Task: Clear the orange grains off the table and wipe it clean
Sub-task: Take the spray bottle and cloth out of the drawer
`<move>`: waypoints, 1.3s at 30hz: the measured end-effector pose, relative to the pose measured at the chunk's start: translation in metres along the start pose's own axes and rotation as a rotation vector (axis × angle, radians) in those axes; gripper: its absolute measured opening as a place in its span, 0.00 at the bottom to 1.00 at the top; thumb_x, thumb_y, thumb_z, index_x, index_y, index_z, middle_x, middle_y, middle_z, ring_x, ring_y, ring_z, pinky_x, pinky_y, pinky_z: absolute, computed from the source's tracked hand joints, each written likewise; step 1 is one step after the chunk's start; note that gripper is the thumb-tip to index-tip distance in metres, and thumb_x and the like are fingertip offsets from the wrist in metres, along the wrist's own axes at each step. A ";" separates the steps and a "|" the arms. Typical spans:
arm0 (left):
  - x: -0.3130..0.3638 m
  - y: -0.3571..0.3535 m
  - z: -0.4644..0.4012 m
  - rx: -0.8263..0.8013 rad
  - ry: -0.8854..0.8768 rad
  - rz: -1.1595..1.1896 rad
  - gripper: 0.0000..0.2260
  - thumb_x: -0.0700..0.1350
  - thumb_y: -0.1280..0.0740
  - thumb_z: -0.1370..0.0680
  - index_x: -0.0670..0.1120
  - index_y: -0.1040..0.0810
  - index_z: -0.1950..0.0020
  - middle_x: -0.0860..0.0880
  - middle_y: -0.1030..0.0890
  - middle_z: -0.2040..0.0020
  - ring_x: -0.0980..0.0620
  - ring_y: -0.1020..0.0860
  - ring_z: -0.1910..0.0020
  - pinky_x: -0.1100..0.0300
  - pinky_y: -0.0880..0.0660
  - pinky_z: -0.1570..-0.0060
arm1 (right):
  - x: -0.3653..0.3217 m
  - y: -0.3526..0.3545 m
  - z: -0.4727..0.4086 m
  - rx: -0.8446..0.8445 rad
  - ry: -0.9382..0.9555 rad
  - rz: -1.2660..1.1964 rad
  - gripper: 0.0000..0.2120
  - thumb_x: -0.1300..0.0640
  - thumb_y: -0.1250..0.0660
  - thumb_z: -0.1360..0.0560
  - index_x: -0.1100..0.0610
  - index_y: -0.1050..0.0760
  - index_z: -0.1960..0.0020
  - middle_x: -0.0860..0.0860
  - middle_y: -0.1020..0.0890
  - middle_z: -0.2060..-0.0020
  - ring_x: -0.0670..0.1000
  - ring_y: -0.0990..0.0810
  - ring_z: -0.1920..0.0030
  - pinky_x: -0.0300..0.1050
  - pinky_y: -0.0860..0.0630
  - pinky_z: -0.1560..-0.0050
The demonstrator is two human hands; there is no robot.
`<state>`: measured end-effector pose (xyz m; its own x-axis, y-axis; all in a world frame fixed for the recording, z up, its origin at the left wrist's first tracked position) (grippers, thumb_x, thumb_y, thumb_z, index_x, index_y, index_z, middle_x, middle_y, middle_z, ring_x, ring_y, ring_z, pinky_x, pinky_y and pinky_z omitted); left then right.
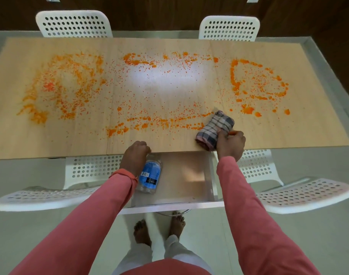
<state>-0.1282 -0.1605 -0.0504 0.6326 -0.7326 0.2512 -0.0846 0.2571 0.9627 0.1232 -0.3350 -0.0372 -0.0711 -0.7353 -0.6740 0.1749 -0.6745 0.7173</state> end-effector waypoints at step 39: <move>-0.070 0.019 0.047 -0.474 0.092 -0.127 0.37 0.31 0.41 0.22 0.48 0.58 0.20 0.51 0.62 0.21 0.49 0.55 0.21 0.53 0.47 0.24 | 0.055 -0.057 0.145 -0.692 0.492 0.732 0.18 0.48 0.28 0.26 0.54 0.32 0.43 0.56 0.18 0.48 0.60 0.19 0.48 0.47 0.24 0.53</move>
<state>-0.2108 -0.1339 -0.0450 0.6822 -0.7237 0.1048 0.3433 0.4435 0.8279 -0.0329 -0.3466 -0.0890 0.6416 -0.7297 -0.2364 0.5348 0.2047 0.8198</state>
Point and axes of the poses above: each hand's wrist, its own z-axis away from the middle knuckle, its own y-axis out of the back of the hand, x = y × z, the point moved 2 cm from there along -z, towards the middle knuckle
